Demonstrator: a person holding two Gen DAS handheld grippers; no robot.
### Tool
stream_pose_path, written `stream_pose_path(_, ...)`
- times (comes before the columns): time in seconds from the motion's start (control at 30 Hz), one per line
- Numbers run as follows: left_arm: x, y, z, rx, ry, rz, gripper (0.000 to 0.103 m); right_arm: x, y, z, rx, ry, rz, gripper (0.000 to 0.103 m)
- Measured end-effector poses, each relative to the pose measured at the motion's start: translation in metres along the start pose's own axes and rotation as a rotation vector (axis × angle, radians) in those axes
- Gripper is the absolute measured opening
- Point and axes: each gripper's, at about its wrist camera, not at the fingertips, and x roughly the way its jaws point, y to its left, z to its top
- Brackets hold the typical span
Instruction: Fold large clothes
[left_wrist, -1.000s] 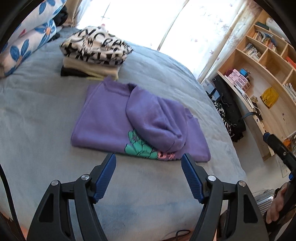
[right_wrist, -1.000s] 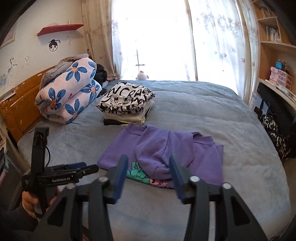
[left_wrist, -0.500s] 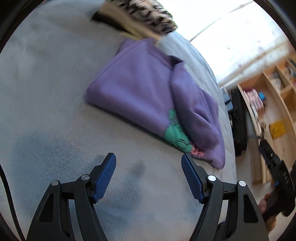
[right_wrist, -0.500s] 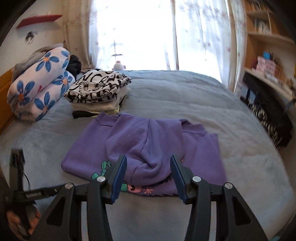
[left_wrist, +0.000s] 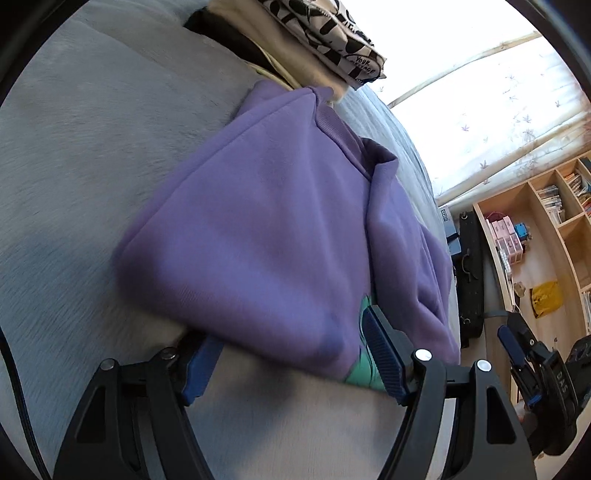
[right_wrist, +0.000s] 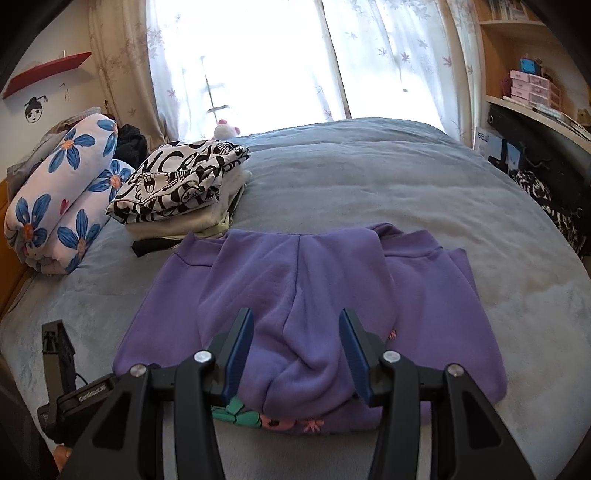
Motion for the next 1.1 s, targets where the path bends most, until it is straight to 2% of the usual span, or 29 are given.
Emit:
stream_pose_path(0.13, 0.015, -0.005, 0.014, 0.023, -0.006, -0.01, 0.072, 0.02, 0.007, 0.004, -0.039, 0.022, 0.001, 0.034)
stream_pose_path(0.27, 0.026, -0.009, 0.03, -0.001, -0.035, -0.037, 0.072, 0.049, 0.014, 0.006, -0.064, 0.054, -0.005, 0.02)
stream_pose_path(0.3, 0.027, -0.011, 0.033, -0.006, -0.05, -0.038, 0.069, 0.055, 0.014, 0.006, -0.064, 0.061, -0.006, 0.019)
stream_pose_path(0.33, 0.028, -0.014, 0.034, -0.006, -0.07, -0.035, 0.065, 0.063, 0.015, 0.006, -0.063, 0.071, -0.006, 0.018)
stream_pose_path(0.4, 0.028, -0.02, 0.035, 0.013, -0.107, -0.01, 0.032, 0.08, 0.015, 0.004, -0.063, 0.087, -0.01, 0.014)
stream_pose_path(0.5, 0.023, -0.036, 0.034, 0.094, -0.175, 0.038, 0.021, 0.108, 0.014, -0.004, -0.066, 0.128, -0.028, 0.014)
stream_pose_path(0.6, 0.013, -0.059, 0.025, 0.214, -0.24, 0.095, 0.018, 0.133, 0.007, -0.019, -0.035, 0.19, -0.012, 0.014)
stream_pose_path(0.67, 0.007, -0.082, 0.018, 0.309, -0.293, 0.128, 0.018, 0.134, 0.003, -0.025, -0.015, 0.174, 0.006, 0.014)
stream_pose_path(0.83, -0.008, -0.132, -0.002, 0.487, -0.381, 0.144, 0.018, 0.131, -0.005, -0.031, 0.011, 0.151, 0.041, 0.014)
stream_pose_path(0.97, -0.011, -0.17, -0.02, 0.626, -0.417, 0.157, 0.018, 0.127, -0.013, -0.033, 0.039, 0.151, 0.081, 0.014)
stream_pose_path(1.1, -0.017, -0.2, -0.035, 0.721, -0.424, 0.152, 0.018, 0.117, -0.028, -0.03, 0.097, 0.178, 0.168, 0.015)
